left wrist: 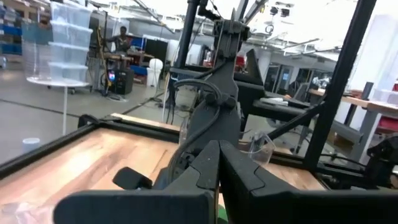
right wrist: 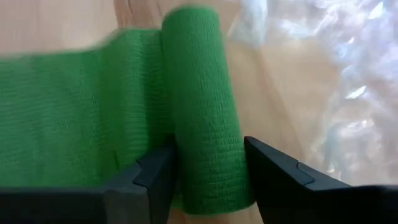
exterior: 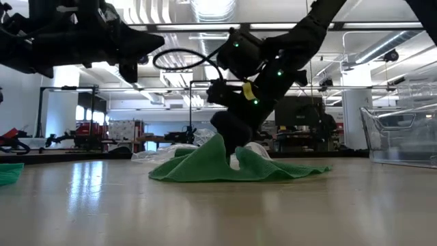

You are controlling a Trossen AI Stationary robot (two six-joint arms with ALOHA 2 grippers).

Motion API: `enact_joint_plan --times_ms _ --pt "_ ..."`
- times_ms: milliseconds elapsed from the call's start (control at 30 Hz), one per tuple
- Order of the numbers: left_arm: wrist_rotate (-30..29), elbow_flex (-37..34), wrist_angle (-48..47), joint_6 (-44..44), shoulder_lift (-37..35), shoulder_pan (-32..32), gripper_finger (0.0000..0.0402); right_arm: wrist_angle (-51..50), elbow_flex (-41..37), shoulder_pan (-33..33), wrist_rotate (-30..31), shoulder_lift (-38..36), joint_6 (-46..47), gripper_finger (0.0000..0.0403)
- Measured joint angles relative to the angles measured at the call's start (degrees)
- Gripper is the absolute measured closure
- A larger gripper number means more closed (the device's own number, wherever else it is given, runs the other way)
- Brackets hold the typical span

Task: Roll bandage
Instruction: Roll the green bandage

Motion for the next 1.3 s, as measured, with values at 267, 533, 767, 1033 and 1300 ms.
enact_joint_plan --times_ms 267,533,767,1033,1300 --pt "0.64 0.0 -0.35 -2.66 0.38 0.0 0.0401 -1.62 1.36 -0.13 0.01 0.16 -0.57 0.0255" --pt "0.71 -0.02 -2.47 -3.71 0.3 0.0 0.0402 -1.97 1.29 -0.13 0.22 -2.25 -2.56 0.0284" --pt "0.74 -0.04 -4.59 -3.54 -2.09 0.0 0.0401 -4.35 1.33 1.45 1.67 -7.74 -5.31 0.0325" --pt "0.8 -0.18 -16.47 -0.52 -6.93 -0.01 0.04 -5.07 1.51 9.52 8.21 -19.64 -16.1 0.0352" --pt "11.54 -0.02 -7.16 -0.51 -6.71 -1.09 0.035 -7.6 1.51 16.46 20.91 -21.76 -23.63 0.0344"
